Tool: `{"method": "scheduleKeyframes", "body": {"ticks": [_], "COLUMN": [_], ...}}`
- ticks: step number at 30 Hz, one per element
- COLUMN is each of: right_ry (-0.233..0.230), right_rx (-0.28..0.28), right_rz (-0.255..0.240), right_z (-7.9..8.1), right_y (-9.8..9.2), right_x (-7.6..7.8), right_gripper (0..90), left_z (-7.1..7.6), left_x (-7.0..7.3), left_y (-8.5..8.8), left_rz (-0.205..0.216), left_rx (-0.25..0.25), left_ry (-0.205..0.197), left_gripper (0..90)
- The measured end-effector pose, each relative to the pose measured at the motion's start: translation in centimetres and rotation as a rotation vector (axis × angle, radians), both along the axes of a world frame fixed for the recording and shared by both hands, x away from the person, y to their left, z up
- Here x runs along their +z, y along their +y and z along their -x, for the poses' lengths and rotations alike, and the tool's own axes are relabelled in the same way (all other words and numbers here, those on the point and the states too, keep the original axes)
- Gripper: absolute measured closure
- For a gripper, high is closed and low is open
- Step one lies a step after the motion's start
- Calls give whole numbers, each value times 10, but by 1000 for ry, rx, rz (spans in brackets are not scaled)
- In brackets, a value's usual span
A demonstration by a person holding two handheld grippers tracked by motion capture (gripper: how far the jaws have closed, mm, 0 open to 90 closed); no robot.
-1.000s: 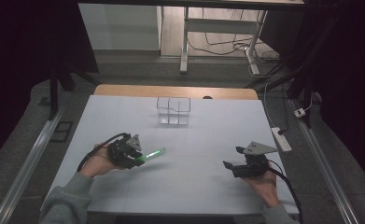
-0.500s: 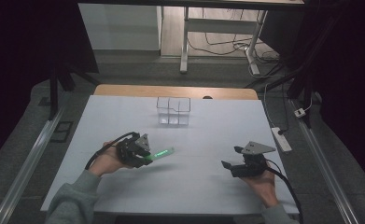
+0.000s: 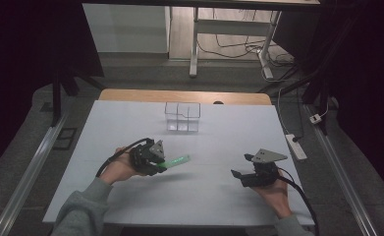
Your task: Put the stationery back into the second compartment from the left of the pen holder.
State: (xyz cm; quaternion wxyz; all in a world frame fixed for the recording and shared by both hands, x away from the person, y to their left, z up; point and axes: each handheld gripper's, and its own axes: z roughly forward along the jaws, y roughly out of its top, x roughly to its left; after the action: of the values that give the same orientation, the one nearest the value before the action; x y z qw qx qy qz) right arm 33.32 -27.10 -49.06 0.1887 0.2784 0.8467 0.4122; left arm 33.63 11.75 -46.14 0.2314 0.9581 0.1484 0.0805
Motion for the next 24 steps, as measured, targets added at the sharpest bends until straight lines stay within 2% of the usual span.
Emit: {"method": "scheduleKeyframes", "body": {"ticks": [12,24], "right_ry": [-8,-27], "right_rx": [10,42], "right_rz": [-26,-18], "right_z": [1,4], "right_y": [3,13], "right_x": [3,7], "right_gripper": [199,203], "left_z": [-4,-6], "left_x": [2,-1], "left_y": [-15,-26], "left_rz": [-1,-15], "left_rx": [-23,-33], "left_ry": [-18,-26], "left_gripper": [670,670]}}
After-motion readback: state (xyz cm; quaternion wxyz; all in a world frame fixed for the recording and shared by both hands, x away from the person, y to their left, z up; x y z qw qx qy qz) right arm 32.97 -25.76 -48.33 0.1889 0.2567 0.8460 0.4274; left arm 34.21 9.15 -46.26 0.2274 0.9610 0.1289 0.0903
